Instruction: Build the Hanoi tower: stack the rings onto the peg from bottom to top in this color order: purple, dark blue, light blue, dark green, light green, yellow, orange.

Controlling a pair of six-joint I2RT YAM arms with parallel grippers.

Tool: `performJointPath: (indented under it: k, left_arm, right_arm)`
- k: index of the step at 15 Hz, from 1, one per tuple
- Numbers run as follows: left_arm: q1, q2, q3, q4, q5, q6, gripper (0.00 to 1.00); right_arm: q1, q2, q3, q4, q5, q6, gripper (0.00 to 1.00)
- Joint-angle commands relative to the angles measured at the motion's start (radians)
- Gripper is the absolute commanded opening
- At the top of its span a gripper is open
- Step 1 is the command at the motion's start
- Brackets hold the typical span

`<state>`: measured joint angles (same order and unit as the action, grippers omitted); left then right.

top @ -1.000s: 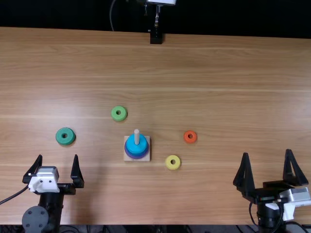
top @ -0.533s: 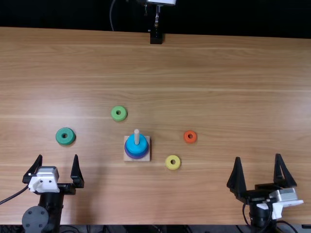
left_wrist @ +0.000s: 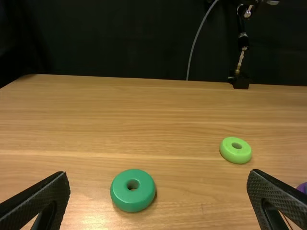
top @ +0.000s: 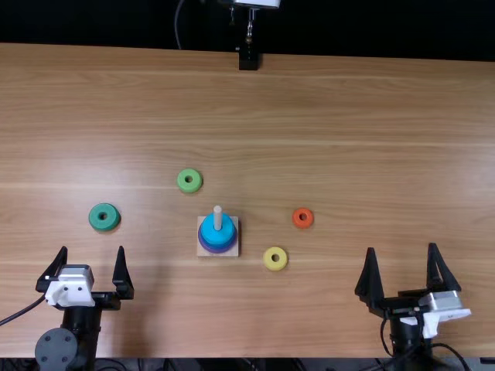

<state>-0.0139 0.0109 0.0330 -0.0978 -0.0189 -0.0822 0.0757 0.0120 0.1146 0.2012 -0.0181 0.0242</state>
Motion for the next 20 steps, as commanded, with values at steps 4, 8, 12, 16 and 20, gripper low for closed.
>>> performJointPath:
  k: [4, 8, 12, 16, 20]
  left_arm:
    - [-0.004, -0.011, -0.033, -0.002, -0.001, 0.005, 1.00]
    - [-0.004, -0.011, -0.033, -0.002, -0.001, 0.005, 1.00]
    - [-0.004, -0.011, -0.033, -0.002, -0.001, 0.005, 1.00]
    - [-0.004, -0.011, -0.033, -0.002, 0.000, 0.005, 1.00]
    - [-0.004, -0.011, -0.033, -0.002, 0.000, 0.005, 1.00]
  right_arm:
    - [-0.013, -0.012, -0.101, -0.108, -0.004, 0.003, 1.00]
    - [-0.013, -0.012, -0.101, -0.254, -0.004, -0.004, 1.00]
    - [-0.008, -0.012, -0.104, -0.445, -0.006, -0.006, 1.00]
    - [-0.008, -0.012, -0.105, -0.464, -0.006, -0.006, 1.00]
    - [-0.008, -0.012, -0.105, -0.464, -0.006, -0.006, 1.00]
